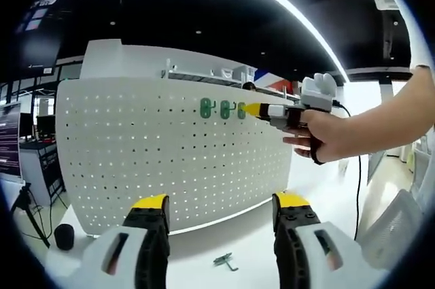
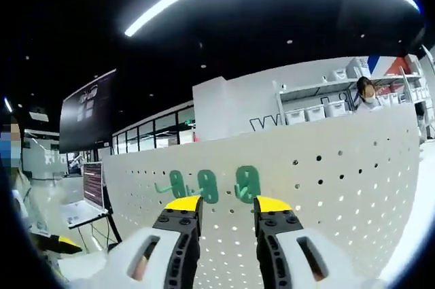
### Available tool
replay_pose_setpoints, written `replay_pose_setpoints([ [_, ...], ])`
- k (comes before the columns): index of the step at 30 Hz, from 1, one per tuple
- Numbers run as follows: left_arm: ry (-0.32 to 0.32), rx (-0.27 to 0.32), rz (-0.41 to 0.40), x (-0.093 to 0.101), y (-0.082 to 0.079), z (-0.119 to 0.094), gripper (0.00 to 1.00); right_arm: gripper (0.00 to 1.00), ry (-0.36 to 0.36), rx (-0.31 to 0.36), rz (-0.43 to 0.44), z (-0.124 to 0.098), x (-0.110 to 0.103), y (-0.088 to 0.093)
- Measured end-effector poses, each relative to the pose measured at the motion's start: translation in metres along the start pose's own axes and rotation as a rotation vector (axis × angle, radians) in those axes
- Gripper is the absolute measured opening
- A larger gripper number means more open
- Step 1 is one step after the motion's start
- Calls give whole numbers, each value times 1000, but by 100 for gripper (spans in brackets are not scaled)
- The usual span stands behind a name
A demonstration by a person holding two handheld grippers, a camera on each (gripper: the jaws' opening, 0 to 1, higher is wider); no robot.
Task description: Insert the hook assembly into the mounting plate slot until the hook locks in place.
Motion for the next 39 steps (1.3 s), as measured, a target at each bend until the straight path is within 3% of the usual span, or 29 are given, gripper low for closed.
replay_pose_setpoints([
  [9, 5, 4, 0, 0, -1, 1, 63, 29, -39, -20, -41, -5, -4, -1],
  [23, 5, 4, 2, -1, -1, 0, 63, 32, -138, -54, -45, -39, -5, 9],
  [39, 14, 12, 4, -3, -3, -2, 64, 34, -198, -72, -40, -71, -11, 12],
])
Point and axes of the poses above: the point that each gripper's makers call its tool centre point, and the gripper's own axes: z roughly forward along the fingers, x roughly to its right, y roughly out of its underside, the point moved 10 cm from there along -z, roughly backward along the fingers, and after that the axes turned 6 degrees about x, right-handed, at the moved point
